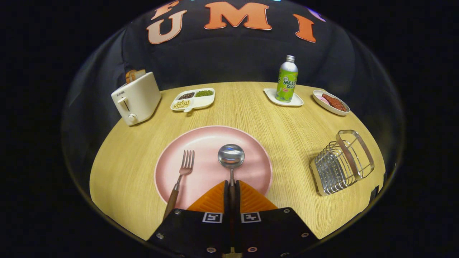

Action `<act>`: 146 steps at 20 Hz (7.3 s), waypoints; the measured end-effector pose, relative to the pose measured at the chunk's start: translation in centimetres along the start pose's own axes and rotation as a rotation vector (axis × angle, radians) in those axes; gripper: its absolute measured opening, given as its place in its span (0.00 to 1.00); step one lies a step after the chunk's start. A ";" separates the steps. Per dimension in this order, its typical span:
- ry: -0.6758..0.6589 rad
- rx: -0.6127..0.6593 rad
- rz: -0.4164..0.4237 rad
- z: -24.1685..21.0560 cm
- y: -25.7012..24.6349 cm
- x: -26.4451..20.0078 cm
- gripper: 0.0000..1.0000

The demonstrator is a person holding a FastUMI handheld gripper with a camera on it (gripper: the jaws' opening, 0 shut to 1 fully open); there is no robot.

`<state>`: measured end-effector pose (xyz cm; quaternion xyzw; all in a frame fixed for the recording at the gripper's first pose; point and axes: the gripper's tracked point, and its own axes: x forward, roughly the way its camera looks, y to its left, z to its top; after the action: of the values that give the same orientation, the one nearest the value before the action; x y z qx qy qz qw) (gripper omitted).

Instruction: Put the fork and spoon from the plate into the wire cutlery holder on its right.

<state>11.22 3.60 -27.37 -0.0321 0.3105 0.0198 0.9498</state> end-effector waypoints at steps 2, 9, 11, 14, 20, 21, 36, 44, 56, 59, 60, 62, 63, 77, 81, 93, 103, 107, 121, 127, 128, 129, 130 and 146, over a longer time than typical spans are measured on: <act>0.008 -0.014 0.026 0.8 0.1 -1.1 0.04; 0.019 -0.055 0.033 3.8 -3.2 -5.9 0.04; 0.027 -0.059 0.027 4.5 -4.7 -7.5 0.05; 0.049 -0.029 0.018 5.1 -7.3 -9.8 0.04; 0.110 -0.080 -0.049 4.9 -13.2 -14.2 0.05; 0.125 -0.079 -0.057 4.6 -14.1 -14.7 0.05; 0.485 -0.178 -0.072 2.7 -20.7 -12.5 0.04; 0.640 -0.244 -0.060 2.6 -20.0 -9.0 0.05; 0.688 -0.281 -0.045 2.8 -19.9 -5.1 0.09; 0.649 -0.267 -0.039 3.6 -19.7 -4.9 0.13; 0.636 -0.264 -0.040 3.8 -19.8 -5.0 0.15; 0.602 -0.250 -0.041 4.5 -19.7 -5.2 0.28; 0.582 -0.235 -0.035 4.9 -19.4 -5.4 0.36; 0.108 -0.100 0.024 12.0 -9.3 -7.5 1.00; 0.033 -0.128 0.060 10.9 -4.4 -7.0 1.00; -0.085 -0.127 0.064 6.1 3.2 -3.3 1.00; -0.023 -0.117 0.042 2.7 5.0 0.1 1.00; -0.003 -0.159 0.030 1.6 5.4 1.2 1.00; 0.131 -0.162 0.094 -1.7 8.1 3.4 0.36; 0.156 -0.159 0.073 -1.7 7.6 3.7 0.03; 0.155 -0.157 0.077 -1.6 7.4 3.4 0.03; 0.156 -0.153 0.078 -1.4 7.2 3.0 0.01; 0.155 -0.147 0.081 -1.3 7.0 2.7 0.01; 0.139 -0.055 0.043 4.6 -3.1 -5.4 0.01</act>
<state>9.70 0.70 -20.34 -0.0529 0.3757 0.0463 0.9241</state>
